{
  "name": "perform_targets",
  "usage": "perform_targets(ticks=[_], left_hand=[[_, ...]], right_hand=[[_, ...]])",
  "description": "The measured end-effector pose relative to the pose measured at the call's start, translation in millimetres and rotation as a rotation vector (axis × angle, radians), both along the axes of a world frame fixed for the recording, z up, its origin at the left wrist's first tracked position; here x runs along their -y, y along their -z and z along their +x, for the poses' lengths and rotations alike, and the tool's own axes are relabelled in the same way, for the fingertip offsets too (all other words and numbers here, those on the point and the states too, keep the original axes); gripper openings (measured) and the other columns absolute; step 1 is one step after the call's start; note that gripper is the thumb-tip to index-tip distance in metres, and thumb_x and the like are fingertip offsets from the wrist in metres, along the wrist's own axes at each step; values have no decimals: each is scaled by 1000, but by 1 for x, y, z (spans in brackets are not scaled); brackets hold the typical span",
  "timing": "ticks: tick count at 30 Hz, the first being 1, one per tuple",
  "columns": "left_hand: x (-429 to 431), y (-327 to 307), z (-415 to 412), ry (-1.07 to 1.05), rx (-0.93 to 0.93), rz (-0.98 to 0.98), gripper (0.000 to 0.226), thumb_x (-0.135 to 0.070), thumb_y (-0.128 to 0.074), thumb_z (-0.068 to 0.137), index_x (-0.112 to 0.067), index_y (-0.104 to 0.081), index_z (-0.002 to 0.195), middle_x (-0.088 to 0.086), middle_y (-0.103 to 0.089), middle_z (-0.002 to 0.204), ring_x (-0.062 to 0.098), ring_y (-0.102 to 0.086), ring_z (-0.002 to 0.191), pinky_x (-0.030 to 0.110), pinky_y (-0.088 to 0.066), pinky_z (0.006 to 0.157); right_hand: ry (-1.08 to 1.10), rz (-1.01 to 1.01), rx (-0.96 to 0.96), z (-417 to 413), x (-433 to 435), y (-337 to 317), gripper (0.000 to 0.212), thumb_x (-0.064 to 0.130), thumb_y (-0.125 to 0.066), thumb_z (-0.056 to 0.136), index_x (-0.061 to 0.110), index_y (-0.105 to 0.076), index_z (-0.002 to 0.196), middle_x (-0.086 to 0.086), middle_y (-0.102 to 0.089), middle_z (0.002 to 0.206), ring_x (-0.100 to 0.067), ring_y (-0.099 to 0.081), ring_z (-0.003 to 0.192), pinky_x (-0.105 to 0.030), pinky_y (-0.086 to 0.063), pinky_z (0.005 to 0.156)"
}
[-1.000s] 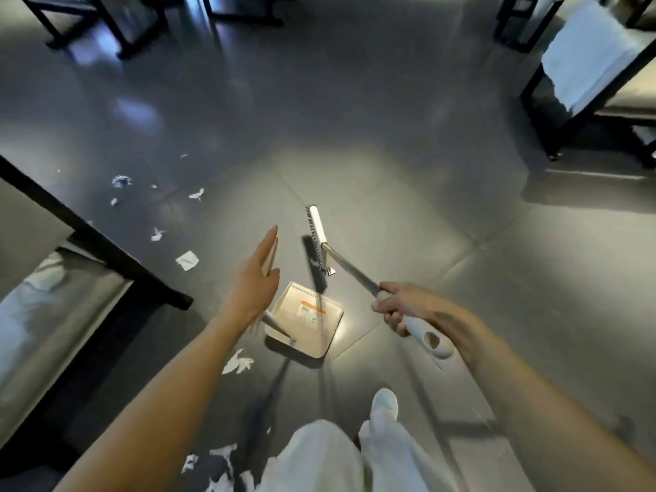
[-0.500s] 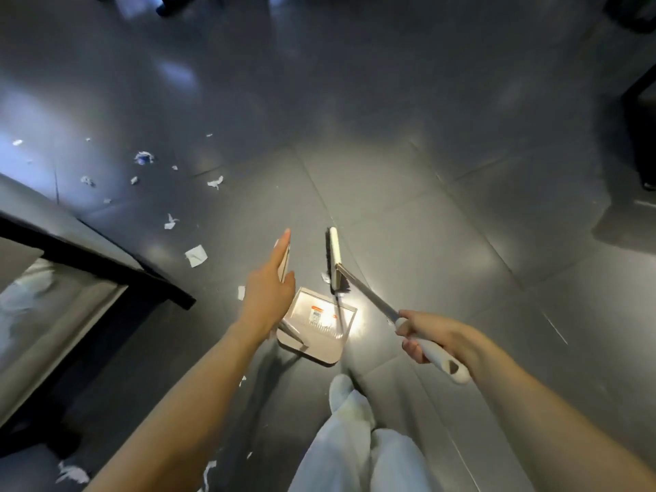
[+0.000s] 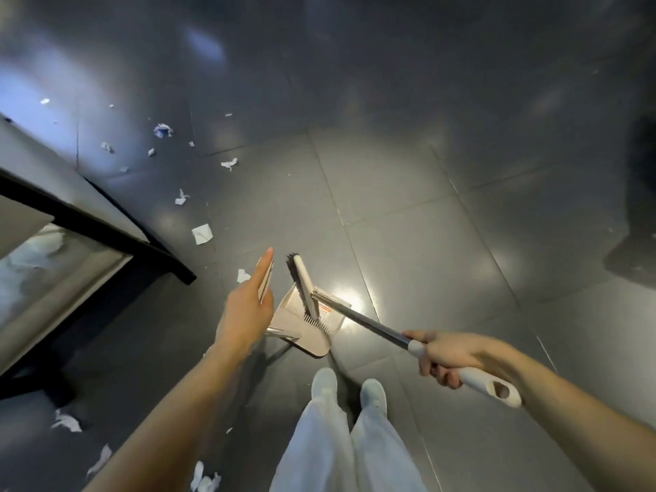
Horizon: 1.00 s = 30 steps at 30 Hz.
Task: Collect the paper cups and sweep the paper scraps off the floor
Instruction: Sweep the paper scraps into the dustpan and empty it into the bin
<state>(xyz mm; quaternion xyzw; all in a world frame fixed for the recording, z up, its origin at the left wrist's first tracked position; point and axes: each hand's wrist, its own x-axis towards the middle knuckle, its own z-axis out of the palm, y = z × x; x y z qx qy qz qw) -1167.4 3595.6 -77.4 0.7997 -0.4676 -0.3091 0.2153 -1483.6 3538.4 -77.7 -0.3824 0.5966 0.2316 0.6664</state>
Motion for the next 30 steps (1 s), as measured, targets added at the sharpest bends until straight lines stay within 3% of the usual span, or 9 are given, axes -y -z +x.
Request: perform_targets(ticks=[6, 9, 11, 18, 23, 25, 27, 30], left_hand=[[-34, -12, -12, -188, -27, -39, 71, -4, -44, 94, -44, -20, 148, 11, -59, 90, 23, -58, 70, 41, -51, 73], [-56, -13, -13, -272, -14, -62, 71, -5, -45, 94, -44, -20, 147, 3, -56, 85, 17, -56, 68, 29, -46, 61], [-75, -12, -14, -352, -2, -64, 71, -6, -46, 93, -45, -21, 146, -1, -53, 85, 15, -55, 69, 22, -41, 58], [-150, -3, -17, -576, 49, -90, 68, -10, -49, 95, -55, -26, 141, 2, -53, 97, 12, -52, 80, 30, -41, 71], [-171, 1, -7, -615, 73, -105, 67, -5, -52, 94, -42, -29, 146, 5, -56, 100, 10, -51, 81, 15, -42, 65], [-172, 5, -2, -645, 102, -136, 69, -2, -54, 92, -40, -29, 145, 8, -59, 100, 8, -53, 80, 30, -51, 73], [-174, 12, 9, -672, 133, -156, 69, -2, -56, 91, -37, -33, 145, 11, -63, 109, 9, -53, 89, 40, -50, 85], [-185, 21, 31, -699, 101, -160, 70, -3, -57, 90, -43, -35, 143, 10, -64, 113, 13, -58, 89, 28, -48, 80]], right_hand=[[-191, -78, 38, -2, 31, -28, 77, -2, -40, 84, 40, -25, 147, 0, -50, 55, -8, -37, 39, -17, -35, 35], [-255, -153, 59, 11, 41, -28, 71, 2, -36, 87, 36, -25, 149, -6, -49, 67, -9, -39, 39, -17, -35, 36], [-288, -205, 75, 25, 44, -24, 70, 2, -37, 89, 35, -25, 149, -4, -52, 64, -8, -41, 37, -17, -36, 36], [-505, -325, 157, 95, 33, -4, 70, -1, -43, 90, 29, -25, 150, -11, -56, 81, -10, -46, 45, -20, -42, 40], [-537, -360, 159, 155, 34, 12, 66, 1, -50, 93, 26, -28, 149, -11, -55, 77, -11, -46, 46, -20, -44, 40], [-581, -374, 148, 180, 36, 24, 63, 3, -48, 95, 25, -27, 149, -13, -59, 83, -12, -46, 45, -22, -44, 40], [-669, -370, 119, 201, 35, 36, 63, 3, -48, 94, 24, -25, 149, -14, -59, 81, -14, -47, 46, -24, -43, 40], [-791, -321, 65, 215, 29, 45, 68, 0, -47, 92, 26, -22, 149, -10, -52, 68, -13, -46, 43, -22, -41, 40]])
